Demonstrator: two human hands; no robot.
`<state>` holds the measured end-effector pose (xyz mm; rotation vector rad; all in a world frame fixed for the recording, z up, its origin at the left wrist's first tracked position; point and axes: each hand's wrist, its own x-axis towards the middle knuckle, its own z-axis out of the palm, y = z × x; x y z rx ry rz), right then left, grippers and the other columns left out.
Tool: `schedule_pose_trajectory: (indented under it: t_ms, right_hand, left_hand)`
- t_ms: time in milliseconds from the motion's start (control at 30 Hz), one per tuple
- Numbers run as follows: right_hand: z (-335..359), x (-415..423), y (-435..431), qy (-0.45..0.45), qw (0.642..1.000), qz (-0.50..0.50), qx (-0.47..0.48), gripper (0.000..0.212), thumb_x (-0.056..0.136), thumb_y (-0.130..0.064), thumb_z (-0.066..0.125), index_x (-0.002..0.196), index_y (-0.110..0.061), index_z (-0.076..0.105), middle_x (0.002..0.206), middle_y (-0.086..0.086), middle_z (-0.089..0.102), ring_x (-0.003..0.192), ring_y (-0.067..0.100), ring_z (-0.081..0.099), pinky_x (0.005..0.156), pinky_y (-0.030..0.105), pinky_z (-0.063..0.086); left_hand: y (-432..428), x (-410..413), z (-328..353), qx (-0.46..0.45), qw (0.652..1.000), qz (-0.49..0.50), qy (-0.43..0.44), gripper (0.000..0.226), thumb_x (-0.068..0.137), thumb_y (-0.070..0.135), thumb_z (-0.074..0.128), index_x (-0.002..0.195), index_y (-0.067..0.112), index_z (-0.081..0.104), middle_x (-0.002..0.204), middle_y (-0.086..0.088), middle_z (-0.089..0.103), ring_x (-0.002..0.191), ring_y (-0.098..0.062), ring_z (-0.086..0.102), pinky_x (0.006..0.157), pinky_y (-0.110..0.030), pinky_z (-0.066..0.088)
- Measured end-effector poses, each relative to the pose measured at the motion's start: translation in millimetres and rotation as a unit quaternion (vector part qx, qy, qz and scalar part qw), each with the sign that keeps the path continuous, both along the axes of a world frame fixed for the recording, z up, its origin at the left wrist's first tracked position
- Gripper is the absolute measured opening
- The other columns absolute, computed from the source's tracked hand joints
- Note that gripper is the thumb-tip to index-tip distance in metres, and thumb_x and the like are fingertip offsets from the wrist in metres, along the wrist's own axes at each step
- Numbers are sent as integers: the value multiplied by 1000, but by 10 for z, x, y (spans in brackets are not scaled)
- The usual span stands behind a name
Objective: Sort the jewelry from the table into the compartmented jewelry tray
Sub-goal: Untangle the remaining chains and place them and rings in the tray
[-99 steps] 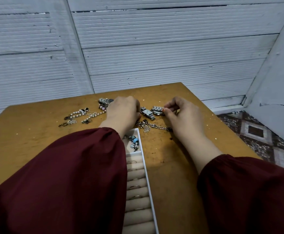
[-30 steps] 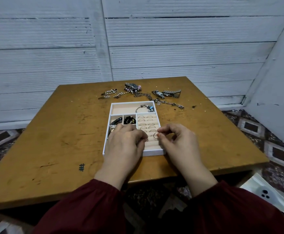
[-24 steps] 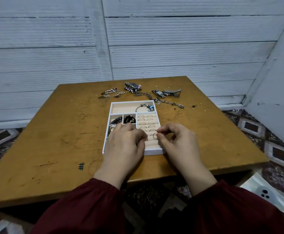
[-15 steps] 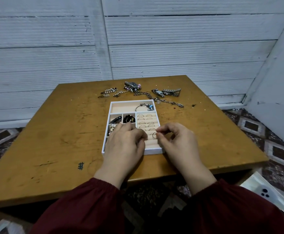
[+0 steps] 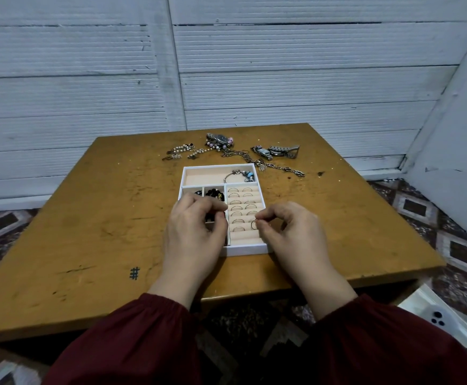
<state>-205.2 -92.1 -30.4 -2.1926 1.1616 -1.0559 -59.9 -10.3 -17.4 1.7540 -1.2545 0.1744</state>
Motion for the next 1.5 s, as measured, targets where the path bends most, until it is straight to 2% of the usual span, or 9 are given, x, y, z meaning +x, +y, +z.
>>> schedule_pose_trajectory:
  t_ms: [200, 500, 633, 867, 1067, 1267, 1400, 1500]
  right_hand:
    - [21, -10, 18, 34, 999, 2, -8, 10, 79, -25, 66, 83, -32, 72, 77, -18, 50, 72, 2, 48, 61, 29, 45]
    - [45, -25, 24, 41, 999, 6, -19, 13, 77, -21, 65, 80, -30, 73, 75, -18, 48, 72, 5, 49, 61, 28, 42]
    - [49, -24, 38, 50, 999, 6, -10, 12, 78, -22, 65, 81, -31, 73, 79, -16, 49, 75, 7, 52, 64, 30, 45]
    - [56, -22, 41, 67, 998, 6, -11, 12, 80, -24, 63, 83, -30, 73, 77, -18, 45, 74, 5, 48, 63, 29, 43]
    - [51, -26, 44, 74, 997, 6, -14, 13, 79, -25, 63, 84, -31, 73, 78, -19, 45, 73, 5, 49, 62, 27, 42]
    - [42, -30, 36, 62, 998, 12, -15, 13, 79, -23, 64, 85, -29, 74, 81, -16, 49, 72, 6, 51, 64, 29, 45]
    - [50, -29, 6, 33, 999, 5, -19, 14, 82, -24, 63, 91, -28, 72, 88, -12, 57, 80, 8, 54, 67, 30, 47]
    - [65, -31, -48, 13, 999, -11, -29, 15, 82, -23, 62, 94, -27, 71, 88, -11, 56, 77, 10, 55, 66, 32, 48]
  left_hand:
    - [4, -3, 1, -8, 1000, 3, -6, 14, 80, 9, 66, 88, 18, 72, 79, 21, 43, 82, -15, 54, 68, -27, 42]
    - [7, 12, -1, 5, 1000, 8, 0, 14, 81, 12, 65, 89, 21, 73, 77, 19, 44, 75, -15, 51, 65, -26, 37]
    - [6, 16, -4, 3, 1000, 7, 6, 13, 81, 12, 64, 87, 20, 73, 78, 18, 45, 75, -16, 52, 65, -26, 38]
    - [1, 12, -2, 9, 1000, 13, 5, 12, 82, 13, 65, 86, 22, 71, 79, 14, 47, 75, -16, 52, 64, -25, 36]
    - [6, 6, 6, 11, 1000, 11, 10, 12, 81, 13, 65, 86, 22, 71, 82, 10, 51, 77, -17, 54, 65, -27, 41]
    - [9, 15, 0, 8, 1000, 11, 16, 13, 81, 12, 65, 87, 21, 72, 82, 9, 52, 78, -19, 55, 66, -28, 43]
    - [4, 33, 12, 3, 1000, 9, 26, 13, 81, 11, 65, 86, 22, 71, 82, 10, 51, 80, -21, 55, 68, -31, 45]
    - [-3, 52, 27, -6, 999, 6, 33, 14, 81, 10, 65, 84, 23, 70, 83, 7, 54, 82, -20, 55, 68, -29, 43]
